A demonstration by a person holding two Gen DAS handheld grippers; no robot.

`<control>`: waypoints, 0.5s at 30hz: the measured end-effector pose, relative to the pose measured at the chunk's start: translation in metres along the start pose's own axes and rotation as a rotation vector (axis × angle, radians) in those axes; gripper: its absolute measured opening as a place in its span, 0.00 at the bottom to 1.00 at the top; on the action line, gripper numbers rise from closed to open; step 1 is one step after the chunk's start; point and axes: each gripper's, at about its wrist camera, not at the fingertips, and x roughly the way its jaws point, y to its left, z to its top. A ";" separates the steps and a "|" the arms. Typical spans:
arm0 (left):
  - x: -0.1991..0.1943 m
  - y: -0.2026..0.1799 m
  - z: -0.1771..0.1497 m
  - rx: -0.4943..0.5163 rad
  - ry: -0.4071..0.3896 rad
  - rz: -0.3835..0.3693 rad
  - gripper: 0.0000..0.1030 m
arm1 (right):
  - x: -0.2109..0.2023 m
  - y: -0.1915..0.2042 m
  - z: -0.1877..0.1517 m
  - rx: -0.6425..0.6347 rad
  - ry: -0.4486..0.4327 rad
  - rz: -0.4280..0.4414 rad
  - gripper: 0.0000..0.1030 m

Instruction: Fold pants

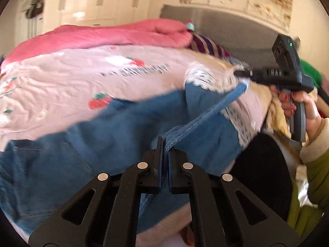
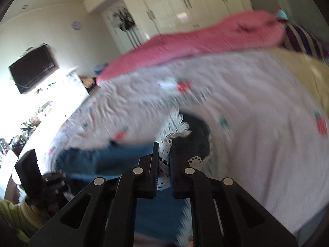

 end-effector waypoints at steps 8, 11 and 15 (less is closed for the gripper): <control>0.030 -0.020 -0.019 0.027 0.112 -0.032 0.00 | 0.004 -0.031 -0.058 0.073 0.076 -0.024 0.08; 0.030 -0.022 -0.020 0.029 0.119 -0.026 0.00 | -0.002 -0.031 -0.059 0.054 0.075 -0.018 0.08; 0.030 -0.022 -0.024 0.026 0.131 -0.025 0.00 | -0.007 -0.033 -0.068 0.034 0.089 -0.018 0.12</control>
